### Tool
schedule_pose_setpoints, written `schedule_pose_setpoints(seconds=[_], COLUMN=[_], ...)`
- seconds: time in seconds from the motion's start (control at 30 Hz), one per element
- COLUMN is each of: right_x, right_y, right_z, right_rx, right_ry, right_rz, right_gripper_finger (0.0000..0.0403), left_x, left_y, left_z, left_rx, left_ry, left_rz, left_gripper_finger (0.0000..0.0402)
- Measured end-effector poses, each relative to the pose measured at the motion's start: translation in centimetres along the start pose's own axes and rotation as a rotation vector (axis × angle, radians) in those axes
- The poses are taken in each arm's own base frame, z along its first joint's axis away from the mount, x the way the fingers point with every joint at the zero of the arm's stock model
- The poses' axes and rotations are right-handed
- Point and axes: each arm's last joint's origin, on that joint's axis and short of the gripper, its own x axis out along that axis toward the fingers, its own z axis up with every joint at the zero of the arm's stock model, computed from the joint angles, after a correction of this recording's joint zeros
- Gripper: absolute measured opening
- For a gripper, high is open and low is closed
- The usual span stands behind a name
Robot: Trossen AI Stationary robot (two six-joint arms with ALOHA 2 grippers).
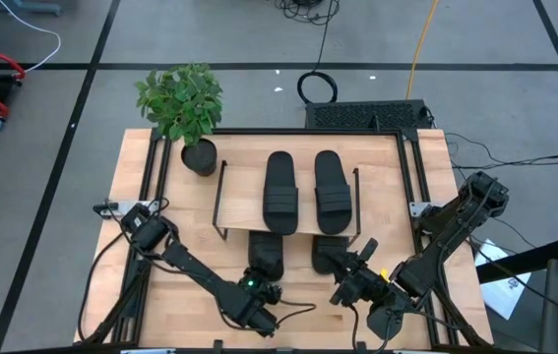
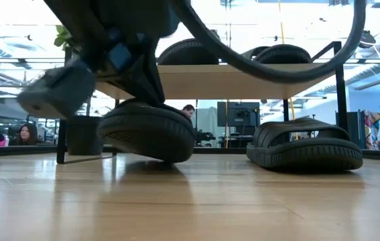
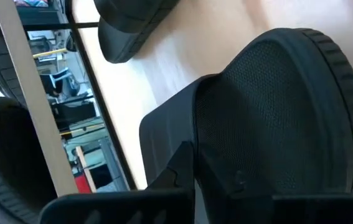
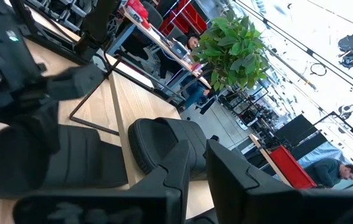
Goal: Pick and place slides into the shelf
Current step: Put the black slide under the shelf
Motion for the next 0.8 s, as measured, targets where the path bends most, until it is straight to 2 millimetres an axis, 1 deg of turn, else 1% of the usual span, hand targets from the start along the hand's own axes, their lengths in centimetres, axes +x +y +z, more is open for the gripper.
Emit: schedule_pose_setpoints(seconds=[0.17,0.27,0.33,0.5,0.6,0.7,0.8], right_x=[0.0,-0.1,-0.1,-0.1,-0.1,-0.1,-0.1], right_y=[0.0,0.0,0.0,0.0,0.0,0.0,0.1], right_z=[0.0,0.0,0.0,0.0,0.0,0.0,0.0], right_rx=[0.000,0.000,0.000,0.000,0.001,0.005,0.023], right_ry=[0.000,-0.001,-0.001,-0.001,-0.001,-0.002,-0.006], right_rz=[0.000,0.001,0.002,0.002,0.002,0.004,0.038], right_gripper_finger=[0.0045,0.0045,0.0045,0.0045,0.0045,0.0045,0.0045], left_x=[2.3,3.5,3.9,4.0,3.5,2.7,1.7], left_y=[-0.7,-1.5,-2.0,-2.1,-1.9,-1.8,-1.7], left_z=[-1.0,-1.6,-1.9,-1.9,-1.7,-1.2,-0.6], left_rx=[0.048,0.036,0.023,-0.091,-0.121,-0.115,-0.114], left_ry=[0.060,0.077,0.077,0.074,0.067,0.041,0.015], left_rz=[-0.001,-0.009,-0.013,-0.025,-0.029,-0.062,-0.080], left_gripper_finger=[0.0002,0.0003,0.0004,0.0005,0.0012,0.0036,0.0069])
